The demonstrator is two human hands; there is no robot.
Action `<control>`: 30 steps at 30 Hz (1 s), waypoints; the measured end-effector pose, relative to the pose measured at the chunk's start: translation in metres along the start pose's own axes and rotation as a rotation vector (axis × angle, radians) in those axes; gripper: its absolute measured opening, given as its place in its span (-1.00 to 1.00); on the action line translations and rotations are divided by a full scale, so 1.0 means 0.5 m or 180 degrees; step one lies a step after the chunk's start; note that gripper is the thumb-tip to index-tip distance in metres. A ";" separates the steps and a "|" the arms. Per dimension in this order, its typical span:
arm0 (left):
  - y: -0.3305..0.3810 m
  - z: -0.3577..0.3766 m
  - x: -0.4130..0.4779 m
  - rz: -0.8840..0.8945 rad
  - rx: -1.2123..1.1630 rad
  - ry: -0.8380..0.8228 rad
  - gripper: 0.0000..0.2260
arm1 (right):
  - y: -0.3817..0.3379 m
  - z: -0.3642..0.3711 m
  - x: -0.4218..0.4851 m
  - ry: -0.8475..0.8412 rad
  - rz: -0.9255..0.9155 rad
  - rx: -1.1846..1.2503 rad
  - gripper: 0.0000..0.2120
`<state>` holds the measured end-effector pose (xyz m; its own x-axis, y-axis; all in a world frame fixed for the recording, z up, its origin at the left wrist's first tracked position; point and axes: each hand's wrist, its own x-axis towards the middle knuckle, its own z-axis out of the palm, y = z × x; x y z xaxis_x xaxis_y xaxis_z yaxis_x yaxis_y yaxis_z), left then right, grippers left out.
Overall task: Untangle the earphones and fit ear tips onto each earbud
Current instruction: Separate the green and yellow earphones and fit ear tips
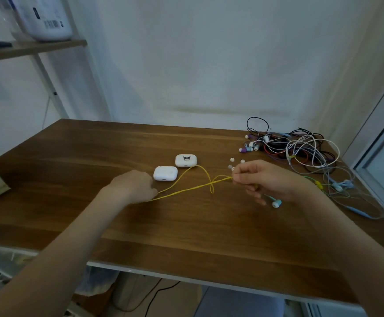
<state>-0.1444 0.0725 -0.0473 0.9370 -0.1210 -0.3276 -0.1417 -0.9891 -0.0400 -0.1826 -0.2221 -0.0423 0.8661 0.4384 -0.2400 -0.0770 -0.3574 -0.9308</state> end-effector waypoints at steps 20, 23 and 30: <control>0.205 -0.040 0.004 0.1701 -0.1377 0.0334 -0.88 | 0.014 0.060 0.044 0.0597 -0.0752 -0.1087 -0.62; 0.178 -0.046 0.008 0.1604 -0.0906 -0.0335 -0.86 | 0.022 0.055 0.050 0.0579 -0.0710 -0.1110 -0.64; 0.167 -0.056 0.005 0.1471 -0.1861 -0.0817 -0.67 | 0.032 0.040 0.061 0.0604 -0.0520 -0.0599 -0.89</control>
<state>-0.1449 -0.0126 -0.0252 0.7111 -0.5780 -0.4004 -0.2414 -0.7355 0.6330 -0.1673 -0.1979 -0.0699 0.9376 0.3472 -0.0193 0.1482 -0.4490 -0.8812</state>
